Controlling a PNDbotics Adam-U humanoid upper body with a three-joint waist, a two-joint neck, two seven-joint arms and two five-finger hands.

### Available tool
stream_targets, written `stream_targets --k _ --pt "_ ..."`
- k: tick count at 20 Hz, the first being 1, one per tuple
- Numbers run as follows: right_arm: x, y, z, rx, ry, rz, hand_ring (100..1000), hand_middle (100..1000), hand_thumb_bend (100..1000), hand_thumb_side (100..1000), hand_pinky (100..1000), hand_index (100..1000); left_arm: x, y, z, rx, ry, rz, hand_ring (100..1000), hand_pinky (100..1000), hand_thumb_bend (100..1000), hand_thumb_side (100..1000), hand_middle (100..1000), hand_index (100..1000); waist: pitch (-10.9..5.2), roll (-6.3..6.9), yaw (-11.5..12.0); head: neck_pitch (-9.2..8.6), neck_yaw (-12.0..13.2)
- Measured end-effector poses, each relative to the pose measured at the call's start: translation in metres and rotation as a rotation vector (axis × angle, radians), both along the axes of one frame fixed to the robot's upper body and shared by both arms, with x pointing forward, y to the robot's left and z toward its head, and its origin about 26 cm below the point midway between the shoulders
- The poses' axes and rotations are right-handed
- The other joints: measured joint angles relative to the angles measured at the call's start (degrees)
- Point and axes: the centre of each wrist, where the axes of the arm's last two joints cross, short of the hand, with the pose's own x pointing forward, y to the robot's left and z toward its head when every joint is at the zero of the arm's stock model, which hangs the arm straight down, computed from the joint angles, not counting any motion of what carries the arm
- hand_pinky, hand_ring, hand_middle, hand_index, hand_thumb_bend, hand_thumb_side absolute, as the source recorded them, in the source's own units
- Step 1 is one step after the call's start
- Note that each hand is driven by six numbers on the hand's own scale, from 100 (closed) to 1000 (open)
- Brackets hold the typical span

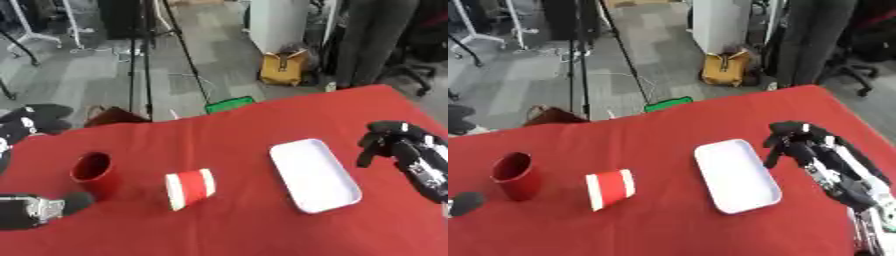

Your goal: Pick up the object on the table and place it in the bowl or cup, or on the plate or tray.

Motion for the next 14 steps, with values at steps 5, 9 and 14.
stream_targets --k 5,9,14 --pt "-0.001 -0.001 -0.002 -0.005 0.007 0.0 518 639 100 586 539 845 0.031 0.025 0.016 0.25 0.092 0.138 748 699 1000 636 806 874 -0.31 0.14 -0.33 0.04 0.17" --pt "-0.001 -0.002 -0.003 -0.006 0.011 0.001 518 639 100 587 539 845 0.057 0.042 0.017 0.343 0.133 0.254 750 710 1000 649 806 873 -0.36 0.1 -0.53 0.45 0.28" --pt "-0.001 -0.001 -0.004 -0.011 0.015 0.007 517 639 100 588 539 845 0.09 0.06 0.0 0.399 0.232 0.344 753 719 1000 667 808 873 -0.72 0.08 -1.3 0.47 0.47"
